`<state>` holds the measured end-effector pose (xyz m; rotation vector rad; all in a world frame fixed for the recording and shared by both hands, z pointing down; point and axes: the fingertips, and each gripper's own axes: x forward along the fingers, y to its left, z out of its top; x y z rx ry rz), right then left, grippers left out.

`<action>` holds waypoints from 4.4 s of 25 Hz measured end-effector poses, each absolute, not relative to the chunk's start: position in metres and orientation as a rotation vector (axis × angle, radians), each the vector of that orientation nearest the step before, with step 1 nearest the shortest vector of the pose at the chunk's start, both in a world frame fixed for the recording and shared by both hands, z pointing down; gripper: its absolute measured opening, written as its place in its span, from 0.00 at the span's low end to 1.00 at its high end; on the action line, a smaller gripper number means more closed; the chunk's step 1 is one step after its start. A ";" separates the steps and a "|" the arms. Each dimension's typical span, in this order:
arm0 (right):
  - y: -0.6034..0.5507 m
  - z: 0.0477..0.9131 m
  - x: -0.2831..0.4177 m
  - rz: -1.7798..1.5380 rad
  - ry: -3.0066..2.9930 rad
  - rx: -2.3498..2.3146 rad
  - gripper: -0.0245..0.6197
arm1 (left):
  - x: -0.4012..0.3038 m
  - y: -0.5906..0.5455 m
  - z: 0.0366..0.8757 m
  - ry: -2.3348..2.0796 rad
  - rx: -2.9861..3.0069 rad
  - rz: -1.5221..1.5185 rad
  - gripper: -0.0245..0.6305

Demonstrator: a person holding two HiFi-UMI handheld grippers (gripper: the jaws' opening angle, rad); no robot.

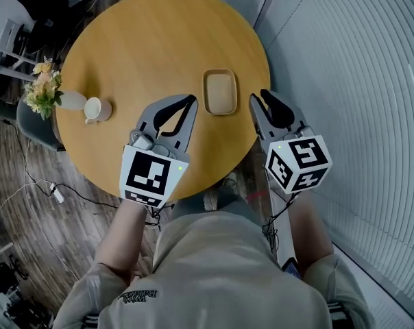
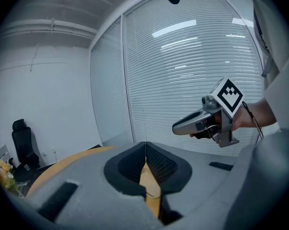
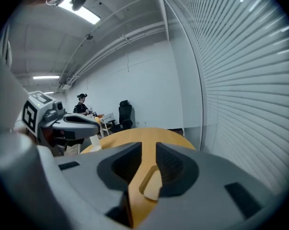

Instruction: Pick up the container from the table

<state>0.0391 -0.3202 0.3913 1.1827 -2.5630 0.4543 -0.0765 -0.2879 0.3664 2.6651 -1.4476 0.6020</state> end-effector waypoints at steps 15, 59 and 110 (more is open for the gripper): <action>-0.341 0.556 0.025 0.626 -2.319 1.069 0.16 | -0.093 -0.313 0.484 -1.383 2.499 0.655 0.07; -0.338 0.690 0.029 0.747 -2.064 1.057 0.10 | -0.106 -0.285 0.582 -1.263 2.346 0.679 0.07; -0.201 0.227 0.064 -0.105 -2.707 1.465 0.10 | -0.120 -0.156 0.249 -1.717 2.736 0.396 0.07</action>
